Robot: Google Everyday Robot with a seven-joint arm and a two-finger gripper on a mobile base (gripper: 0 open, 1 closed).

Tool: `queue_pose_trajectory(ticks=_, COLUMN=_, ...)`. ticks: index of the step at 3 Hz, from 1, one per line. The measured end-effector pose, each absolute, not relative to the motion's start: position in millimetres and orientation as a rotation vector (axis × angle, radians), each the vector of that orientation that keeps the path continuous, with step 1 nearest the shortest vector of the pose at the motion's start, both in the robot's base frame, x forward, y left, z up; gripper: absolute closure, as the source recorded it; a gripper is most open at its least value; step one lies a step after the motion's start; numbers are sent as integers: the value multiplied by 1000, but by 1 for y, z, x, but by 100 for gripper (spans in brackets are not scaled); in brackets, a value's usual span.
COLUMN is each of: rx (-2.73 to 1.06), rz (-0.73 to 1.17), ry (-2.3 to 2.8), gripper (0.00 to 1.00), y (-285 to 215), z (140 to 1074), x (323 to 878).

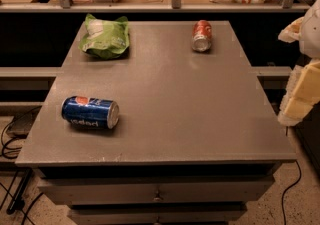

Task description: Move coke can near green rice chip bag

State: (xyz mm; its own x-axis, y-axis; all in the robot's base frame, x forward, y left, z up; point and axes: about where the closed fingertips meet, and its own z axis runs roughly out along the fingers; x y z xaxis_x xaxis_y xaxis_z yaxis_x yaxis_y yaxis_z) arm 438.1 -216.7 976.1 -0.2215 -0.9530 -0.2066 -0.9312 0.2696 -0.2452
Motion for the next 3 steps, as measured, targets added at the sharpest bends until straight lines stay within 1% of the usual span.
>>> queue_pose_trajectory(ticks=2, rx=-1742, rz=-78, ry=2193, gripper=0, y=-214, z=977, x=438)
queue_pose_trajectory(ticks=3, rx=-1706, rz=9, ry=2143, gripper=0, y=-208, z=972, x=449)
